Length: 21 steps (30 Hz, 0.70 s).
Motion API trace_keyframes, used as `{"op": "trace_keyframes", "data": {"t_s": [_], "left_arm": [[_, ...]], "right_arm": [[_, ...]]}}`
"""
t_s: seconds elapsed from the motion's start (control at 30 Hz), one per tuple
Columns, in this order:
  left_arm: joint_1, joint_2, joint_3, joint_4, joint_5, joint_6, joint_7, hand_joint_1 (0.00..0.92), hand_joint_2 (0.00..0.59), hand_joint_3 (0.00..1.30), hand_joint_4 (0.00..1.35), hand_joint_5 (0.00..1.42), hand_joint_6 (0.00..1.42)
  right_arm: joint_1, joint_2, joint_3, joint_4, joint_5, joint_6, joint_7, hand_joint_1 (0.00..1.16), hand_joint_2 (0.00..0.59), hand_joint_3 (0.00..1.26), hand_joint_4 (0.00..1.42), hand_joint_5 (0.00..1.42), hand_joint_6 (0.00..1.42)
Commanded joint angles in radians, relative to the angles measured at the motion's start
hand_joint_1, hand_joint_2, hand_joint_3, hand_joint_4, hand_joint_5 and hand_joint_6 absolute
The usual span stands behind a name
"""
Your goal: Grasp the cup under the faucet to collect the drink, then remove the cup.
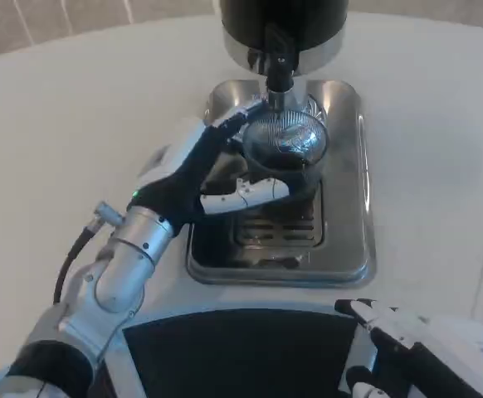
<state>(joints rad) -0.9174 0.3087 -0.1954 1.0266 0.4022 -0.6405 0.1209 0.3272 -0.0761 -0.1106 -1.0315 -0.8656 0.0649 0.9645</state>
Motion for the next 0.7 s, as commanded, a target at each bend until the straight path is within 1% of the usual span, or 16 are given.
{"op": "trace_keyframes", "data": {"t_s": [0.03,0.5,0.7], "left_arm": [[0.002,-0.003,-0.013,-0.012,0.010,0.010,0.001,0.377,0.070,0.17,0.22,0.48,0.35],[0.016,0.005,-0.020,-0.044,0.011,0.019,0.006,0.369,0.073,0.19,0.22,0.48,0.35],[0.015,0.000,-0.034,-0.055,0.027,0.038,0.020,0.360,0.071,0.22,0.23,0.51,0.37]], "right_arm": [[0.012,0.014,-0.006,-0.016,0.000,-0.020,0.010,0.00,0.552,0.04,0.00,0.00,0.00],[0.028,0.046,-0.018,-0.016,0.003,-0.050,0.023,0.00,0.548,0.05,0.00,0.00,0.00],[0.025,0.055,-0.036,-0.016,0.010,-0.059,0.030,0.00,0.548,0.05,0.00,0.00,0.00]]}}
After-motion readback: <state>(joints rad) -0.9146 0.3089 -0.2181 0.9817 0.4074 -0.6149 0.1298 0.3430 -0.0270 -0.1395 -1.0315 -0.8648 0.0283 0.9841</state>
